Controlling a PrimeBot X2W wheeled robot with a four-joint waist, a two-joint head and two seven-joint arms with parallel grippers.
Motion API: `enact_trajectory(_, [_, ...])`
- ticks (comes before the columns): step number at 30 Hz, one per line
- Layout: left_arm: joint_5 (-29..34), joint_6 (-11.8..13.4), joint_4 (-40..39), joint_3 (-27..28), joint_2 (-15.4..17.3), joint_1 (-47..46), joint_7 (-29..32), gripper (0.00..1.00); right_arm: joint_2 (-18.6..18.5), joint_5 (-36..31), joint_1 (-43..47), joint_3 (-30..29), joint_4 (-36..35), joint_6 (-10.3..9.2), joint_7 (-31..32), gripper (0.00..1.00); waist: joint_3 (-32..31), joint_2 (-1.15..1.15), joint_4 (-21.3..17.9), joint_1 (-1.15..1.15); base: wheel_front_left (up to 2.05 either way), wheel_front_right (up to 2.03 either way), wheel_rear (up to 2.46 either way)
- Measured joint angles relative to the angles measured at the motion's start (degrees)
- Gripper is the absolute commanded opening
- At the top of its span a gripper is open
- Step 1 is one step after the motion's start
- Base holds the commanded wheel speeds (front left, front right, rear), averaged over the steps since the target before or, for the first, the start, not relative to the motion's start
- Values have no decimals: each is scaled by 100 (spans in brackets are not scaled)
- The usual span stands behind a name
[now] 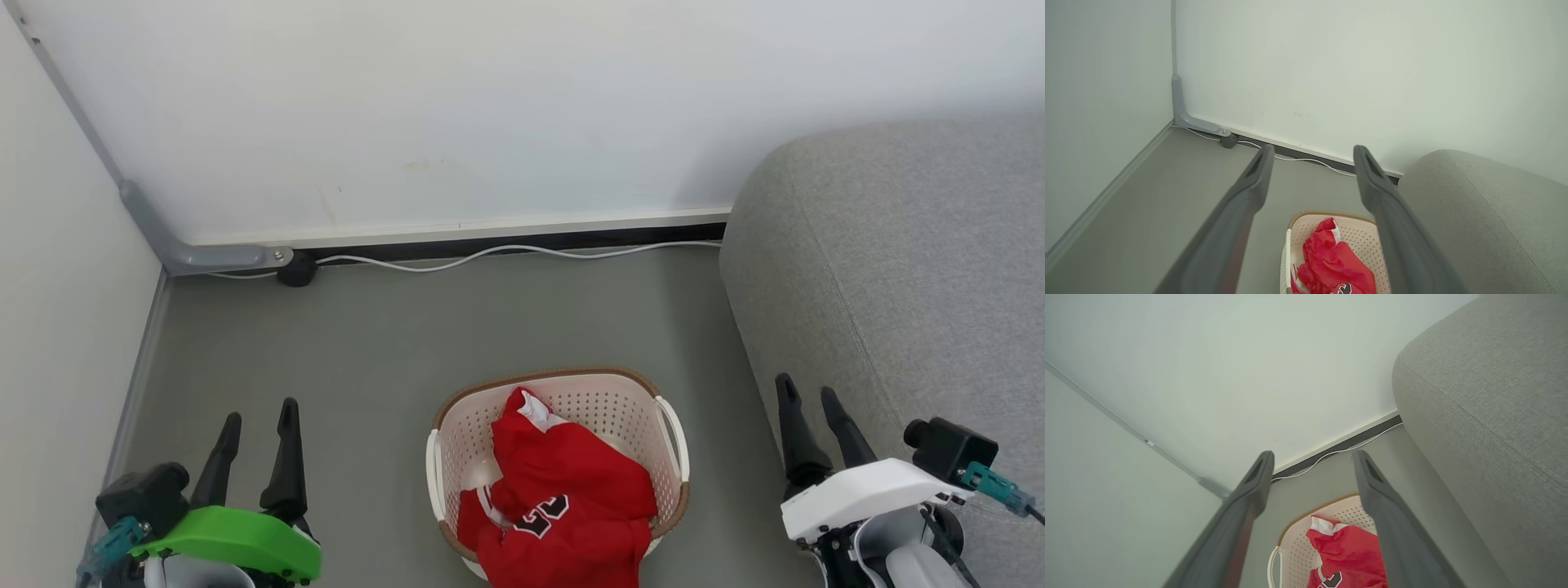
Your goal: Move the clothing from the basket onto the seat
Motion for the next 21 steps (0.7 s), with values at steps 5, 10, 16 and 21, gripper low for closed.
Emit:
enact_trajectory(5, [403, 99, -11, -48, 7, 80, -93, 100, -8, -393, 31, 101, -2, -92, -67, 100, -29, 0, 1, 0, 0, 0, 0])
enact_trajectory(10, [771, 163, -20, -86, 19, 126, -197, 100, -11, -790, 32, 221, -13, -147, -170, 100, -53, 0, 3, 0, 0, 0, 0])
enact_trajectory(16, [1109, 244, -27, -104, 19, 177, -299, 100, -15, -1179, 36, 326, -33, -205, -280, 100, -74, 0, 2, 0, 0, 0, 0])
enact_trajectory(21, [1430, 297, -60, -108, 18, 254, -398, 100, -18, -1555, 60, 420, -60, -265, -360, 100, -94, 0, -3, 0, 0, 0, 0])
